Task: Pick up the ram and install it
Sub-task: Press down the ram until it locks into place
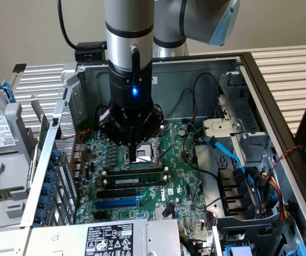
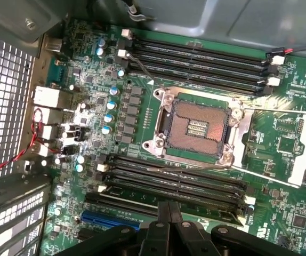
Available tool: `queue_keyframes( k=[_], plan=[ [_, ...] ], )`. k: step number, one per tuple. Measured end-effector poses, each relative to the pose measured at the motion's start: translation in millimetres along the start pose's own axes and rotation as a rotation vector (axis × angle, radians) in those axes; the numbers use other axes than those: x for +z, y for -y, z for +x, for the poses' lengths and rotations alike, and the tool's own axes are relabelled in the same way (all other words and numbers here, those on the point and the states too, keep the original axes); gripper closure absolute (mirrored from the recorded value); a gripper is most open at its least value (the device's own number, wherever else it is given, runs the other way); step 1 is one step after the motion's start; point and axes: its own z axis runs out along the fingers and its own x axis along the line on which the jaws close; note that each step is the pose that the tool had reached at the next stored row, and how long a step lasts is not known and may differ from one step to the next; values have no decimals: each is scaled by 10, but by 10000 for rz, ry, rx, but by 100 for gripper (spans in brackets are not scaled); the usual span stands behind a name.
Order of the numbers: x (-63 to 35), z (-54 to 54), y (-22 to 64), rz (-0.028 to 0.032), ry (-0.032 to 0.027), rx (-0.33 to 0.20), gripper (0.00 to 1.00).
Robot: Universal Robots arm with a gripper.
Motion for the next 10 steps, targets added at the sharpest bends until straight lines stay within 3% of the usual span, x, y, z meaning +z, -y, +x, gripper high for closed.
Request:
queue_keyframes(
  k=[4, 10],
  plan=[
    [0, 0, 0, -43, -5, 643, 90],
    [0, 0, 0, -48, -5, 717, 90]
  ],
)
